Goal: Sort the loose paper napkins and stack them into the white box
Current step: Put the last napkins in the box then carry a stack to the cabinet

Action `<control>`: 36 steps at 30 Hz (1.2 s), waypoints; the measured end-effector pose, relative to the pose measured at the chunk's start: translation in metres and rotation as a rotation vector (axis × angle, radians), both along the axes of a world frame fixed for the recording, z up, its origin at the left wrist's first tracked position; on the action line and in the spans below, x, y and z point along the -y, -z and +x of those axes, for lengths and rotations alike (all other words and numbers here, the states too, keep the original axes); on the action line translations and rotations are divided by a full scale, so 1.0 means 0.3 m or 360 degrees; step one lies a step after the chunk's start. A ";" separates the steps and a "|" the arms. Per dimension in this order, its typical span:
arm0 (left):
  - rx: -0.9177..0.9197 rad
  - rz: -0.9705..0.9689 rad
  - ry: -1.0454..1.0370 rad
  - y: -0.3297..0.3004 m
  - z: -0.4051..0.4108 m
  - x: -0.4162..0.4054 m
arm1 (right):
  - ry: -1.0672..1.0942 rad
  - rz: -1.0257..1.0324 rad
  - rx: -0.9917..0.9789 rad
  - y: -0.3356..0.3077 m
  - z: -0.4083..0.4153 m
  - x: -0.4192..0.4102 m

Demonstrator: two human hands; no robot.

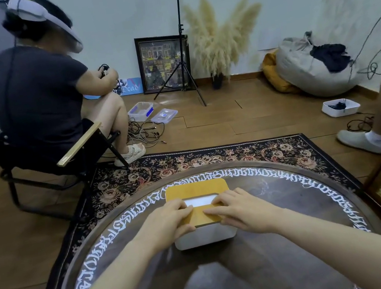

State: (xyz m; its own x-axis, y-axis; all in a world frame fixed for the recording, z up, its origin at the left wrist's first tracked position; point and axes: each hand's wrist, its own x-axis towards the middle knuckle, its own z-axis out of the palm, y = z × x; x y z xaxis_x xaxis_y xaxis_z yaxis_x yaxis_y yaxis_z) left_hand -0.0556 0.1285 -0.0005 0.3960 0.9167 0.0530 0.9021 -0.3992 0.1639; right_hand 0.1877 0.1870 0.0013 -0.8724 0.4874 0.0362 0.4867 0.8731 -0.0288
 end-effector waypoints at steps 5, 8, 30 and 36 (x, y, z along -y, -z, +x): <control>0.0001 -0.0092 -0.0048 -0.017 0.011 -0.010 | 0.0020 -0.0038 0.0078 -0.021 -0.011 -0.009; -0.0027 -0.0127 -0.0064 -0.019 0.022 -0.010 | 0.0034 -0.0066 0.0074 -0.023 -0.014 -0.004; -0.0014 -0.0116 0.0014 -0.025 0.142 0.292 | -0.0002 0.0015 0.0254 -0.066 0.117 0.313; -0.0066 -0.0144 -0.0008 -0.023 0.193 0.404 | -0.0017 0.0016 0.0260 -0.072 0.168 0.422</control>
